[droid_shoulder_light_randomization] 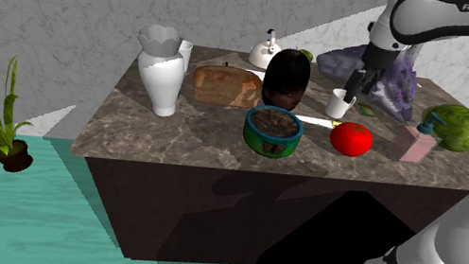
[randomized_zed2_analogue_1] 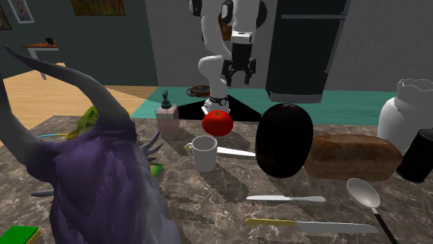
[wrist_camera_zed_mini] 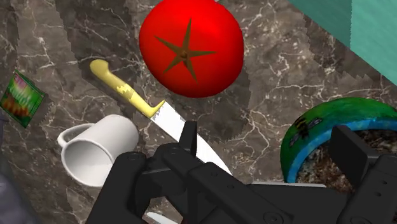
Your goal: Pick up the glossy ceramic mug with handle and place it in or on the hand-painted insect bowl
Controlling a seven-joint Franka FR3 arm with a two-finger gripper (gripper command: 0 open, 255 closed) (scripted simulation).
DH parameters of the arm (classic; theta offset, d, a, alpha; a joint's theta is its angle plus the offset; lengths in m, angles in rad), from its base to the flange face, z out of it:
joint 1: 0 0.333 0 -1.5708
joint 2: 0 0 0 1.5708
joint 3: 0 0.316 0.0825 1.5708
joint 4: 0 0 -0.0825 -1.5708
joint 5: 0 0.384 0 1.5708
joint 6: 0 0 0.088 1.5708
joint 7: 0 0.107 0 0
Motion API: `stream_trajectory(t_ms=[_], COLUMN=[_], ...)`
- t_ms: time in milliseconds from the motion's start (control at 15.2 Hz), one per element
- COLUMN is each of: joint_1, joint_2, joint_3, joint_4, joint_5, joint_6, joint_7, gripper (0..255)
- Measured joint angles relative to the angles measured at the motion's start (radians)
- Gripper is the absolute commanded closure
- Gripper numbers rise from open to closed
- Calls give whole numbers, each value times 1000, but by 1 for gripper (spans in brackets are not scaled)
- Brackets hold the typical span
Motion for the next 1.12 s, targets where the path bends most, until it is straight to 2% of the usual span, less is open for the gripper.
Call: stream_trajectory(t_ms=[528,792,1122], joint_1=[-17,-28,-56], joint_2=[275,417,615], joint_3=[-128,-182,-220], joint_4=[120,210,347], joint_5=[32,87,193], joint_6=[174,228,279], joint_7=[-140,-230,-346], gripper=[0,0,0])
